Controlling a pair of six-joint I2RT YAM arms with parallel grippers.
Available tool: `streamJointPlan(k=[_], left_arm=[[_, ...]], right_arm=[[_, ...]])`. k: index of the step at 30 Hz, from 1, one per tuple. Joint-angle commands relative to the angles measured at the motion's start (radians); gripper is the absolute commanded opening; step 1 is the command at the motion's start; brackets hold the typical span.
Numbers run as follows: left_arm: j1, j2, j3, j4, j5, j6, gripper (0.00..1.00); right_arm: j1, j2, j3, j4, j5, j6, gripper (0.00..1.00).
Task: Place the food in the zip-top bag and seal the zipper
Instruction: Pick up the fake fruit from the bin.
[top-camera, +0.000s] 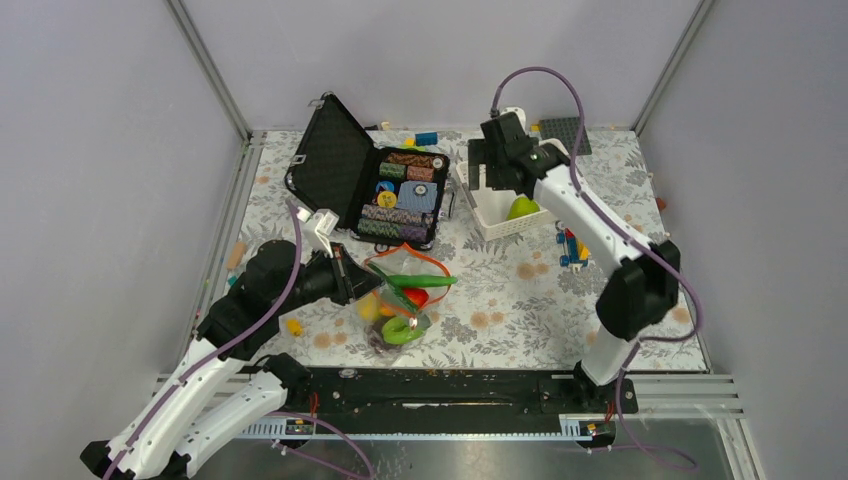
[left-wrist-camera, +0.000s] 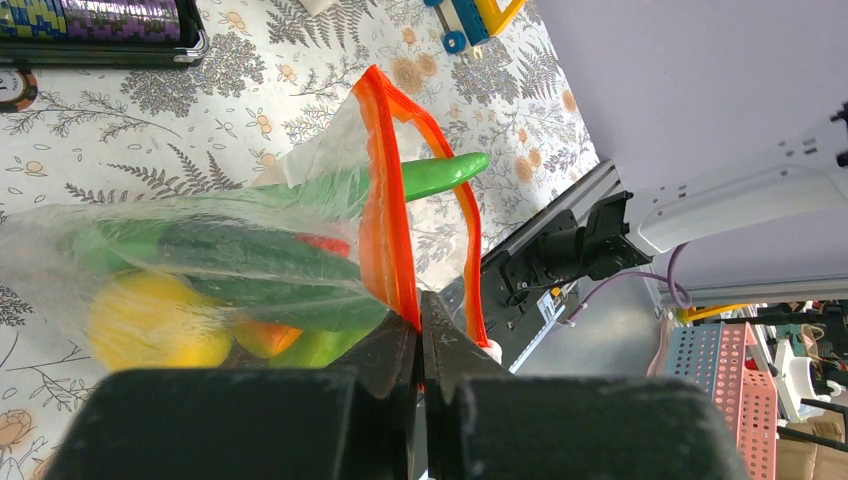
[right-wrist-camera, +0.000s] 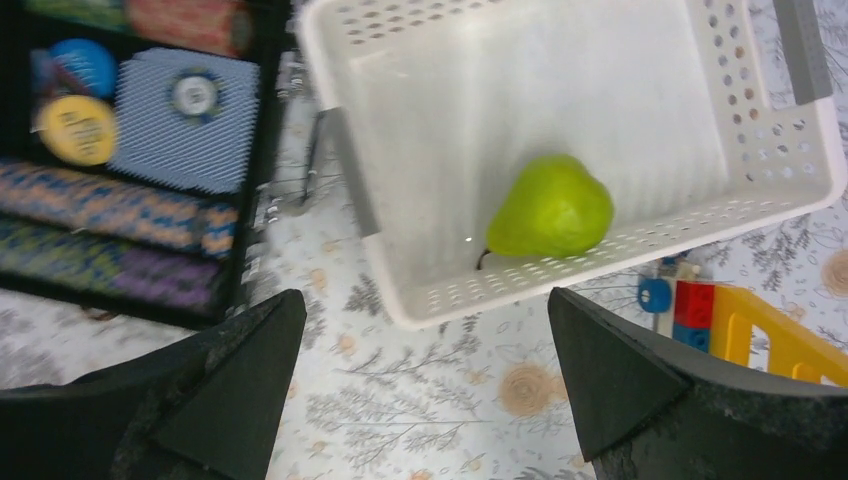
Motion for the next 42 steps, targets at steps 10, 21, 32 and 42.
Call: streamJointPlan(k=[10, 21, 32, 42], left_arm=[[0.004, 0.014, 0.003, 0.1, 0.007, 0.018, 0.01], [0.003, 0.037, 0.006, 0.102, -0.001, 0.02, 0.02], [0.004, 0.043, 0.009, 0.102, 0.0, 0.027, 0.01], [0.003, 0.044, 0.009, 0.107, -0.001, 0.028, 0.01]], right_arm=[[-0.225, 0.522, 0.534, -0.342, -0.087, -0.047, 1.0], [-0.269, 0.687, 0.658, -0.423, -0.104, -0.08, 1.0], [-0.283, 0.709, 0.587, -0.433, -0.1, -0.105, 1.0], [-0.284, 0.697, 0.544, -0.446, -0.144, -0.123, 1.0]])
